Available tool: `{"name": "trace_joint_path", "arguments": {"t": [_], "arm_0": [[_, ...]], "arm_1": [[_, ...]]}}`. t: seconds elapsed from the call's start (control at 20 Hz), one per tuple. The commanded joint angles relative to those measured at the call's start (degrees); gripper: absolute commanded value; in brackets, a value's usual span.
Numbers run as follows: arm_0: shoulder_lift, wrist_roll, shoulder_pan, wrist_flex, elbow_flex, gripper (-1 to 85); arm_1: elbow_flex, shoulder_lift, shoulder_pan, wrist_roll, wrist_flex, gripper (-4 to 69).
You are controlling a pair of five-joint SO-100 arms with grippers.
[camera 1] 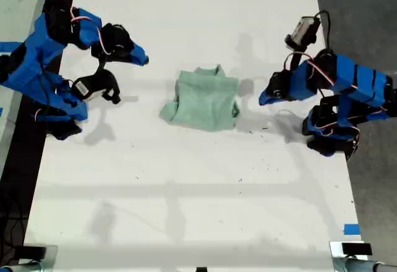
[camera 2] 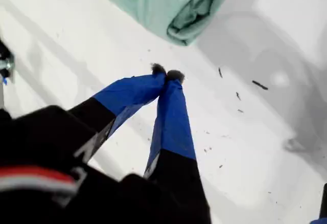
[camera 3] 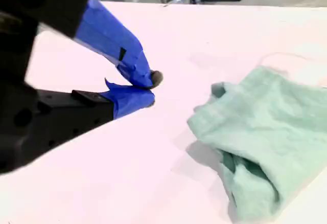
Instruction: Fold t shirt
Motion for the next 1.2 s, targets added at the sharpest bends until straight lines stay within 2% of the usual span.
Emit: {"name": "trace_joint_path", "arguments": {"t": [0.0,0.15,0.25,0.35,0.4,0.5,0.65,0.8,0.95,1.05,1.15], "arm_0": [[27.07,-7.82,6.42,-3.16,22.50,0.0],[48.25,-13.18,12.74,-8.17,42.71,0.0],[50.89,-13.54,17.05,-16.61,56.16,0.0],[53.88,-13.01,18.63,-24.26,69.17,0.0],[58.45,-13.01,18.63,-24.96,75.23,0.0],[74.53,-13.36,19.78,-19.07,83.14,0.0],[74.53,-13.62,22.15,-18.90,86.40,-0.1],[74.62,-13.36,21.62,-19.69,87.28,0.0],[74.62,-13.62,20.57,-20.92,88.51,0.0],[74.62,-15.38,23.38,-21.01,88.68,0.0],[74.71,-14.85,25.58,-21.36,89.21,0.0]], "arm_1": [[13.45,12.92,-8.70,5.89,-5.19,0.4],[26.28,23.03,-11.16,7.21,-7.29,0.4],[35.86,31.20,-11.16,6.59,-9.67,0.4],[46.41,45.97,-11.07,6.59,-8.17,0.4],[51.33,54.84,-10.90,6.86,-5.19,0.4],[55.63,54.58,-10.72,7.29,-4.48,0.4],[56.87,54.58,-9.49,5.98,-4.31,0.4],[57.13,54.58,-6.68,0.97,-4.13,0.4],[58.97,54.58,-5.27,-5.71,-5.98,3.5],[63.63,54.67,-4.31,-3.25,-9.58,6.2],[63.63,54.58,-7.73,-2.64,-9.67,6.6]]}}
